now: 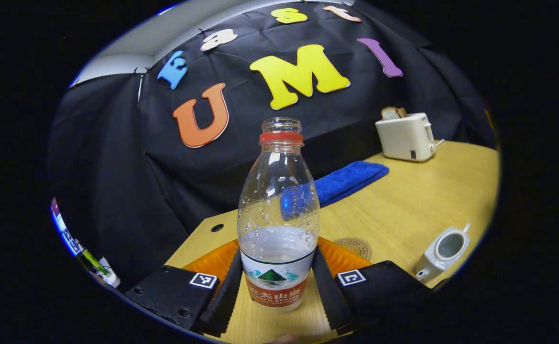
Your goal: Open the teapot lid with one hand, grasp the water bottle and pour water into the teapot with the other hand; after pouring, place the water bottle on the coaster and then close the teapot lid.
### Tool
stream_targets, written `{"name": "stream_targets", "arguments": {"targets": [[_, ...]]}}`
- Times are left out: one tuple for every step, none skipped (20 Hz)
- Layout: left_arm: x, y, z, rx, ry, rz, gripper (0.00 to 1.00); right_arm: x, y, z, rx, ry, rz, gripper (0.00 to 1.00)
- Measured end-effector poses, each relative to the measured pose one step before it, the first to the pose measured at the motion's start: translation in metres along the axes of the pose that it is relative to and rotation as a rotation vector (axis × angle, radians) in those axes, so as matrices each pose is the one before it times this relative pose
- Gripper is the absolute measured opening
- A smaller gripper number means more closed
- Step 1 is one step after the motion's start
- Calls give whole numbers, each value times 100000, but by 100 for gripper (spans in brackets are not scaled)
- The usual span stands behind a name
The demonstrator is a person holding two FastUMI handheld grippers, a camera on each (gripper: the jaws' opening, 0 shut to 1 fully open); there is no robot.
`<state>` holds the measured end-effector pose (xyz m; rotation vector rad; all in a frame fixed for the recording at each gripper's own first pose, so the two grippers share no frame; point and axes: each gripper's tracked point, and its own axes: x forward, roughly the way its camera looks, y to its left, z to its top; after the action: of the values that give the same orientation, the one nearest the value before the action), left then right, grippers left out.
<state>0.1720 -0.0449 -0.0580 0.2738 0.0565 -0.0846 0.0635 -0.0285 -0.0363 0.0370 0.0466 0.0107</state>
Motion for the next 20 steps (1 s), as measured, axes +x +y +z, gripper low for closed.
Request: {"name": "stream_targets", "arguments": {"targets": [[313,-511,650,-4857,-1476,-1185,76,26,-53,-45,-28,167,-62,0],[187,-444,453,-4440,-1111,-1302,76,-7,-70,-32,62,29,-72,0],[204,-595,429,-4488,-932,-1184,77,47,-31,12,11,76,-138,0],[402,-537,383,-4198,-671,-1331,77,62,-141,-17,7,-20,-217,0],[265,-501,187,-4041,-379,-1133,77,-104,-71,40,-9,-132,-74,0],[362,-434,218,-3500,-999,-902,77,22,-49,22,-27,-130,-151,0],[428,-324,159,-2619,-752,-437,77,48,-58,3,61,-77,-161,0],[502,-133,-247,-2411,124,197,78,54,-32,20,105,84,-92,0],[464,-146,-287,-2337,841,379,78,-14,-109,-107,91,96,-20,0],[282,-428,-217,-2028,847,-140,78,91,-16,42,142,103,-50,0],[424,-303,-192,-1770,953,-84,78,74,-62,-172,65,290,-60,0],[561,-93,-152,-1710,-63,98,78,23,-79,-143,-6,295,-112,0],[432,-220,-222,-1637,351,-610,78,9,-13,-15,69,58,-89,0],[286,-168,-250,-1462,180,-283,78,-37,-27,47,-37,-6,-97,0],[283,-139,-148,-804,-406,-453,78,19,61,138,-72,-318,-90,0],[411,-197,-186,-514,460,-574,78,-71,-50,62,-134,-289,-214,0],[375,-90,-418,424,755,-486,78,15,-26,11,-67,-4,-98,0],[246,-6,-461,795,737,111,79,-50,85,-122,-48,171,158,0],[171,125,-377,889,611,408,79,198,19,-70,-22,200,13,0],[7,69,156,799,-1220,-190,79,13,-38,-67,-126,203,-24,0]]}}
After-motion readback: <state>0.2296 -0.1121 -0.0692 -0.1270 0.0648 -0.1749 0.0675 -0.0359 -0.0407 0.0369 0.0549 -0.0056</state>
